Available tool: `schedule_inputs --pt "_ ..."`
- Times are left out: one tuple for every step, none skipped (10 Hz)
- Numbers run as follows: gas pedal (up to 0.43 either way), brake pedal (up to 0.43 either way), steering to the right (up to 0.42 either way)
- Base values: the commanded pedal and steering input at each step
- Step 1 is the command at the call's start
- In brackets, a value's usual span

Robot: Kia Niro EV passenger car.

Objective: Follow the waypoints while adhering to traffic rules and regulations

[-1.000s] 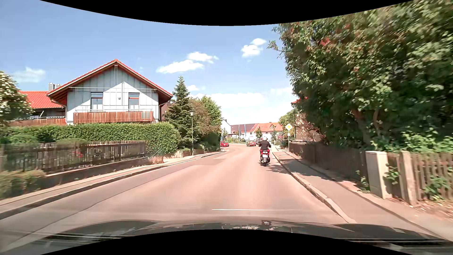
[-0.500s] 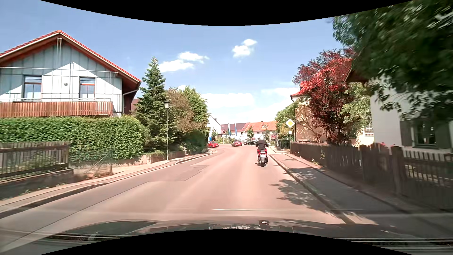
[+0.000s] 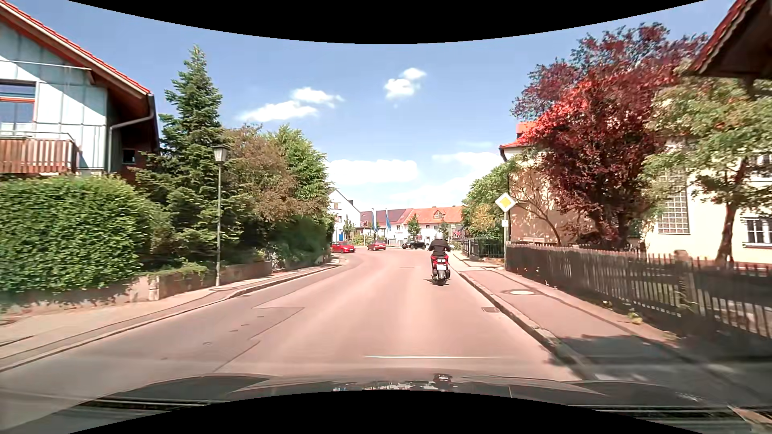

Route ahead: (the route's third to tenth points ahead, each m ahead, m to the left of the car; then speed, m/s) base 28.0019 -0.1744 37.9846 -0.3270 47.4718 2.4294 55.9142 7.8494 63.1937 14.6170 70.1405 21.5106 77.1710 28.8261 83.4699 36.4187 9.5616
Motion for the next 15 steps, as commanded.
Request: schedule_inputs --pt "0.087 0.012 0.039" --pt "0.098 0.012 0.038" --pt "0.118 0.012 0.038" --pt "0.118 0.006 0.038" --pt "0.130 0.012 0.038" --pt "0.130 0.012 0.034" --pt "0.130 0.012 0.026" --pt "0.138 0.012 0.014" --pt "0.138 0.012 0.006" --pt "0.150 0.006 0.004" --pt "0.150 0.012 0.000" --pt "0.157 0.012 -0.003" --pt "0.157 0.012 -0.004" --pt "0.169 0.012 -0.006" --pt "0.169 0.012 -0.006"
